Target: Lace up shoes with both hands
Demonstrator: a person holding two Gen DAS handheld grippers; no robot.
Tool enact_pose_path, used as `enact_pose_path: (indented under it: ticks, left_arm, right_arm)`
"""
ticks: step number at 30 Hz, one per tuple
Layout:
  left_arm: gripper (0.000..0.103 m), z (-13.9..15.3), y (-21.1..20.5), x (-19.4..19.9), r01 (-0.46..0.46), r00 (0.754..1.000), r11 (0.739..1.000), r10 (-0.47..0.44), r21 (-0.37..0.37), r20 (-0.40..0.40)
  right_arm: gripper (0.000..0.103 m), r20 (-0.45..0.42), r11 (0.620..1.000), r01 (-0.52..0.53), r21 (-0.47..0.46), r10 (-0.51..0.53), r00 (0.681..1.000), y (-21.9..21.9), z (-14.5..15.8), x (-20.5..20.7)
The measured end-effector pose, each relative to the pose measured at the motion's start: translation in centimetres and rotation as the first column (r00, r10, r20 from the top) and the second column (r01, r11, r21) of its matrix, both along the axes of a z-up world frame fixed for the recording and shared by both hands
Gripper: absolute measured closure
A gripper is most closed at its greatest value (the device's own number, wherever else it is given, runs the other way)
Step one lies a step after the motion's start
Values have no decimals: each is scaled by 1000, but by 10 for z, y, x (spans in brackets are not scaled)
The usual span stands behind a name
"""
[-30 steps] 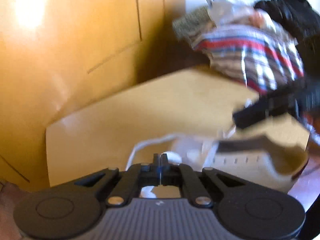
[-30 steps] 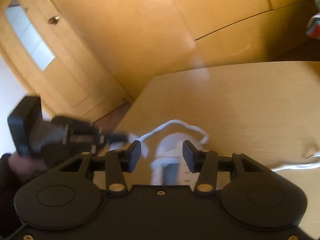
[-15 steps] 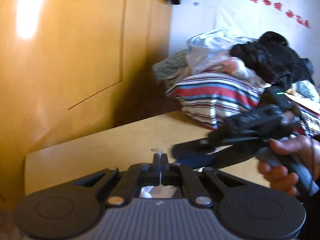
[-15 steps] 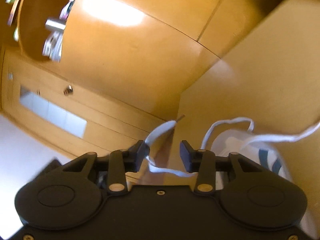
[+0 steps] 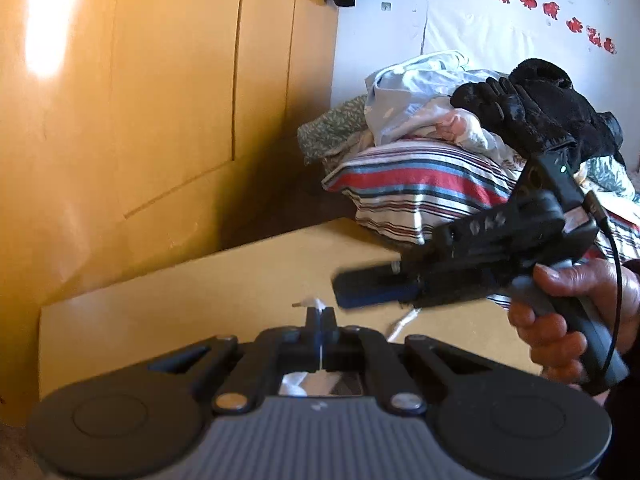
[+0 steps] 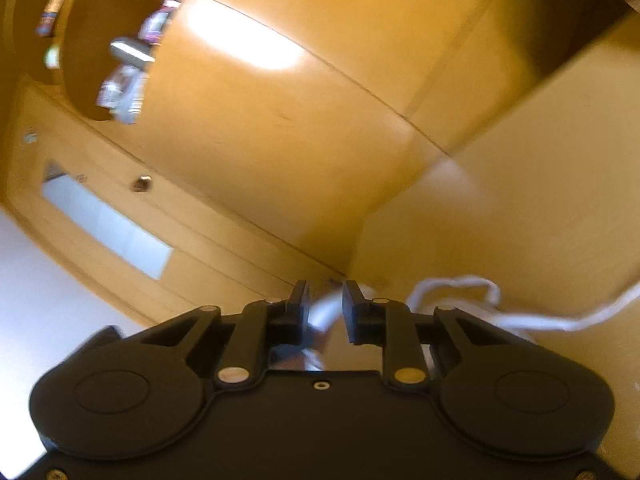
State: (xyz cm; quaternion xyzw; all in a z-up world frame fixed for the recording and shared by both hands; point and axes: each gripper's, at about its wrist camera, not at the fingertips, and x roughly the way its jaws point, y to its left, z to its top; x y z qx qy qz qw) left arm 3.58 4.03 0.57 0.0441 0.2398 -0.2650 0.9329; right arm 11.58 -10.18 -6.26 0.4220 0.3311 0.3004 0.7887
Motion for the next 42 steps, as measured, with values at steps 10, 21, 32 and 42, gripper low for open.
enact_pose_path:
  ticks: [10,21,32,42]
  left_arm:
    - [103,4,-3,-4,58,998,996,-56,-64,28]
    - [103,-1,-6,-3,64,998,996,-65,-60,-5]
    - [103,-3,-8,-6,112,993,991,-113,-68,-14]
    - [103,-1,-5,-9,138,990,987,-139,-88,-4]
  right_arm:
    - [58,-144,940,61,335,-14,990,-14,-25,6]
    - [87,-18,970,0,243,4,1000,-7,-5,2]
    - [87,32,985,-16,173,11,999,-8,-7,5]
    - [87,-6,962,-52,268,56,998,-11,-18,8]
